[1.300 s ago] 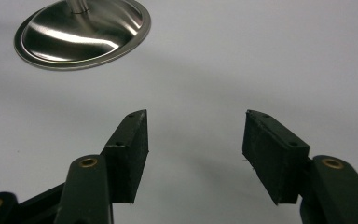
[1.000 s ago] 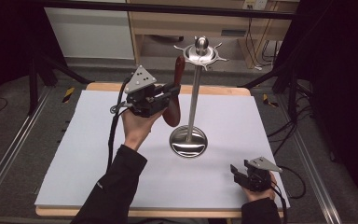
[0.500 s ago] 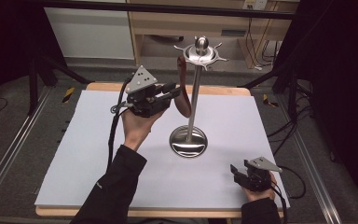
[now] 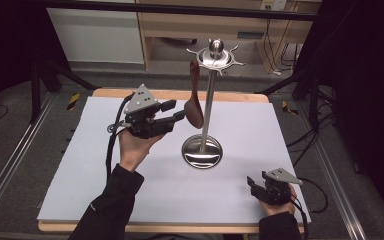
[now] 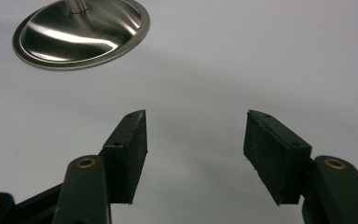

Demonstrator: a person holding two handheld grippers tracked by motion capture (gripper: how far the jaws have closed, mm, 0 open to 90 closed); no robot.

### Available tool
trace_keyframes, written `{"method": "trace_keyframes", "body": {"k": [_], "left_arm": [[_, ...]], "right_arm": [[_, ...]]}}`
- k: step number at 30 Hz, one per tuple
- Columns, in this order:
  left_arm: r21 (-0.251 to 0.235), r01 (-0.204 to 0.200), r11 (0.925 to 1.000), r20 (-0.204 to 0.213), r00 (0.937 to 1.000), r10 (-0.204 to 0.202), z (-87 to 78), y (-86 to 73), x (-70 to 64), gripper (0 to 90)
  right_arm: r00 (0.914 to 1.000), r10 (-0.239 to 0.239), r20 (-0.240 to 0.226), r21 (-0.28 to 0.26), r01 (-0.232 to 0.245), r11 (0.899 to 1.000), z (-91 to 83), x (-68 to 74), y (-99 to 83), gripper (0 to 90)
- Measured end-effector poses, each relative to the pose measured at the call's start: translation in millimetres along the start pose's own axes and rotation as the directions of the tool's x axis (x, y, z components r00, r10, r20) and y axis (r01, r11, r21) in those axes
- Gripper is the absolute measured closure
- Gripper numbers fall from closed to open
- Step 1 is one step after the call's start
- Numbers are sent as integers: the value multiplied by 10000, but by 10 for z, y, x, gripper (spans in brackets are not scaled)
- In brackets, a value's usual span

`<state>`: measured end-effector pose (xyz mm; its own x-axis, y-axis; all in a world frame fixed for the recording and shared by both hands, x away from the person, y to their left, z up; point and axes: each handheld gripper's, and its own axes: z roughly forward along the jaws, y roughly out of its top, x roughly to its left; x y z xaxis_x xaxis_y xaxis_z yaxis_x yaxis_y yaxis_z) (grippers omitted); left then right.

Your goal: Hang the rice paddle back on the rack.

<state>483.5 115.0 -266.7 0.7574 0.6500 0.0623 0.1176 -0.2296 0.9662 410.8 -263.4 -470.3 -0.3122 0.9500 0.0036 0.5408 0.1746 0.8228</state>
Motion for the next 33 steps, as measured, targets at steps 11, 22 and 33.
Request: {"method": "trace_keyframes", "body": {"k": [11, 22, 33], "left_arm": [[862, -3, 9963, -71, 10000, 9, -133, -386, -56, 435], [1570, 416, 9867, -157, 9991, -396, -234, -782, -46, 389], [2254, 831, 9707, -680, 9953, -694, -376, -1225, 42, 355]], "right_arm": [[10000, -4, 56, 67, 4, 10000, 5, -4, -6, 383], [9999, 59, 135, 112, -60, 9999, 11, 3, -11, 346], [9998, 62, 191, 158, -65, 9999, 17, -1, -20, 327]]}}
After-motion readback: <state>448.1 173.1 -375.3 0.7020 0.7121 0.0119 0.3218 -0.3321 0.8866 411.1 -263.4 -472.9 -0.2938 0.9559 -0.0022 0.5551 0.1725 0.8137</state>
